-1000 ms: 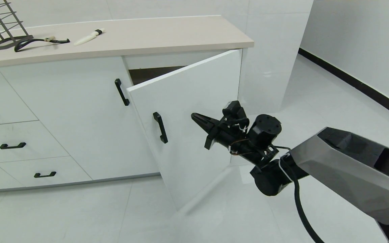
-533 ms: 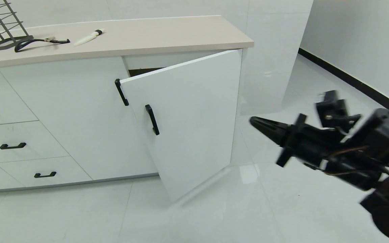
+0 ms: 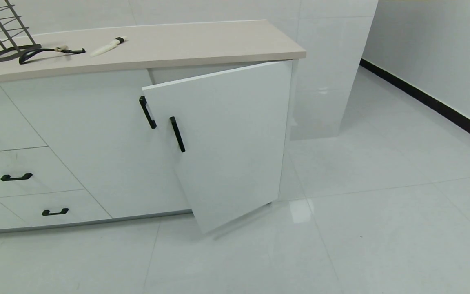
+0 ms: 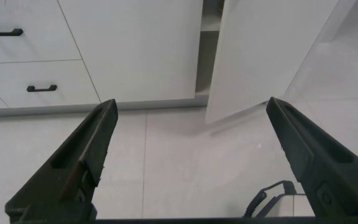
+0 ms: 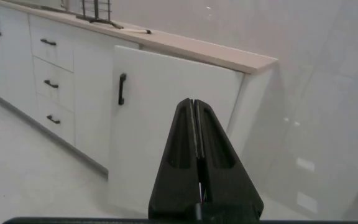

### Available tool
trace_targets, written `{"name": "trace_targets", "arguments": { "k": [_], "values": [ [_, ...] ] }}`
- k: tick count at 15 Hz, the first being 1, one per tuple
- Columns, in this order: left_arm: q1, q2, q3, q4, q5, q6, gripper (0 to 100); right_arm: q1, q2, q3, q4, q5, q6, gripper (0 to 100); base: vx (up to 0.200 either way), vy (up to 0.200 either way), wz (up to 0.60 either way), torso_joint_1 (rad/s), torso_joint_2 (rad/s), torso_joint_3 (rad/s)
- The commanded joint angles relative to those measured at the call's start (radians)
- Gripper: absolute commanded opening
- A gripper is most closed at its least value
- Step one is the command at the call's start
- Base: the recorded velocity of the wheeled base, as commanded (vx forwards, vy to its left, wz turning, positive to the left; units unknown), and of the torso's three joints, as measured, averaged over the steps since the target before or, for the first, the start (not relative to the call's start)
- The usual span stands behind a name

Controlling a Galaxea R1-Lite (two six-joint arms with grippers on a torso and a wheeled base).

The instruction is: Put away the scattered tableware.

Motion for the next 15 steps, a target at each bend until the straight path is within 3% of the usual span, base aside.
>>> {"name": "trace_targets", "arguments": {
  "k": [1,2,3,4,5,6,9,11,15],
  "values": [
    [0.0,0.0,0.0,0.0,0.0,0.0,100,-0.146,-0.528,0.07,0.521,0.064,-0.005,0,0.0,0.0,0.0,0.0,0.0,0.0],
    [0.0,0.0,0.0,0.0,0.001,-0.003,100,-0.151,-0.545,0.07,0.558,0.069,-0.003,0,0.0,0.0,0.0,0.0,0.0,0.0],
    [0.0,0.0,0.0,-0.002,0.001,-0.012,100,-0.163,-0.574,0.07,0.828,-0.04,0.0,0,0.0,0.0,0.0,0.0,0.0,0.0],
    [0.0,0.0,0.0,-0.002,0.001,-0.012,100,-0.163,-0.574,0.058,0.933,-0.308,0.007,0,0.0,0.0,0.0,0.0,0.0,0.0],
    [0.0,0.0,0.0,-0.002,0.003,-0.012,100,-0.163,-0.574,0.056,0.928,-0.453,0.006,0,0.0,0.0,0.0,0.0,0.0,0.0],
    [0.0,0.0,0.0,-0.002,0.003,-0.012,100,-0.163,-0.572,0.068,0.933,-0.505,0.02,0,0.2,0.0,0.0,0.002,0.0,-0.007],
    [0.0,0.0,0.0,-0.002,0.003,-0.014,100,-0.163,-0.574,0.07,0.931,-0.493,0.095,0,0.2,0.0,0.0,0.002,0.0,0.001],
    [0.0,0.0,0.0,-0.002,0.003,-0.012,100,-0.163,-0.574,0.07,0.931,-0.493,0.103,0,0.2,0.2,0.0,0.0,0.0,0.0],
    [0.0,0.0,0.0,-0.002,0.003,-0.012,100,-0.163,-0.574,0.07,0.931,-0.496,0.106,0,0.0,0.2,0.0,0.004,0.0,0.004]
  ]
}}
